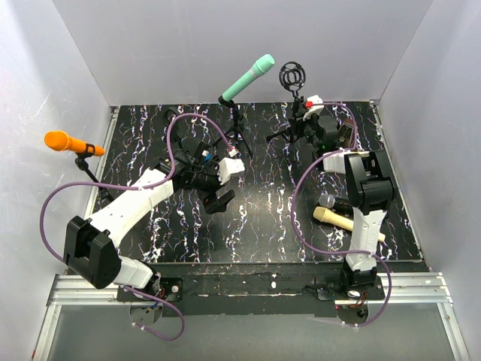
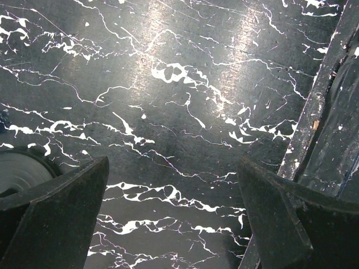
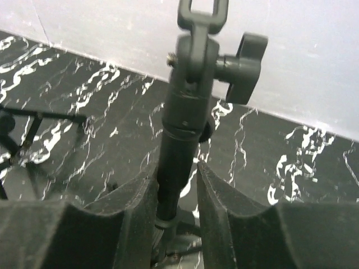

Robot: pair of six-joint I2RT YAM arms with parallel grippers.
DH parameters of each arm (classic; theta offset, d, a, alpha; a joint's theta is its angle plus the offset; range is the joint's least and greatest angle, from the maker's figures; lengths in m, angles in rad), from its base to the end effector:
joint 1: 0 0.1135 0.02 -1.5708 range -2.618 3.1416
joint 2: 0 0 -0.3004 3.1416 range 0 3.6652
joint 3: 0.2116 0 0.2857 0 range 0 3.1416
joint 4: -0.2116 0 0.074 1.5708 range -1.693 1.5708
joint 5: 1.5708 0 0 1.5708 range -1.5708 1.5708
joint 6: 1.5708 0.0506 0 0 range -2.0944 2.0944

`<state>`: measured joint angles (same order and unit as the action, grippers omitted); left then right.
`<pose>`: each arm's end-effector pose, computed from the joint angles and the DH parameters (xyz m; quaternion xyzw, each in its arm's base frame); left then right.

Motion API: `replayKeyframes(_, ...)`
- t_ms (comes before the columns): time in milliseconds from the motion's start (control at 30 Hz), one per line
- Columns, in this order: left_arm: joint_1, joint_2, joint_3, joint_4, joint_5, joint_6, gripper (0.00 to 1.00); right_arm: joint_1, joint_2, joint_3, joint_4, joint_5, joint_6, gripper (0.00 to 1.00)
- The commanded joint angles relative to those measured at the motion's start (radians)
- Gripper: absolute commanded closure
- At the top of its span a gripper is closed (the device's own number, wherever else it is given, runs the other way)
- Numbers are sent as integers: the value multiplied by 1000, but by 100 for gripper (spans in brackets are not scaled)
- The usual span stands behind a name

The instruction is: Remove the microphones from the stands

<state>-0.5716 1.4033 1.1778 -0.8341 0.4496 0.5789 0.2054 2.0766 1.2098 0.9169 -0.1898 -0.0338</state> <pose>0.2523 -0.1884 0.3014 0.5604 0.7607 -0.2148 0.2472 0.5028 0.1145 0.2084 -0.1500 0.6730 0.1269 0.7131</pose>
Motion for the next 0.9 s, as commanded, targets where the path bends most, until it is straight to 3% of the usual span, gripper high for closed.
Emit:
replayKeyframes(0,3,-3,11,33,0,7,2,2,-95,-71,-15,53,-29,57)
replayKeyframes(167,3,-4,-18,99,-12,12,2,2,-177,-124,-81,36,-23,39)
replayKeyframes(300,3,-4,-15,200,-34,-26,2,2,-239,-136,-165,36,-2,34)
replayKeyframes(500,4,71,137,485,-172,-120,2,2,-360,-162,-347,23,69,20)
replayKeyframes(867,30,348,379,811,-359,25,2,2,-596,-222,-710,10,202,13)
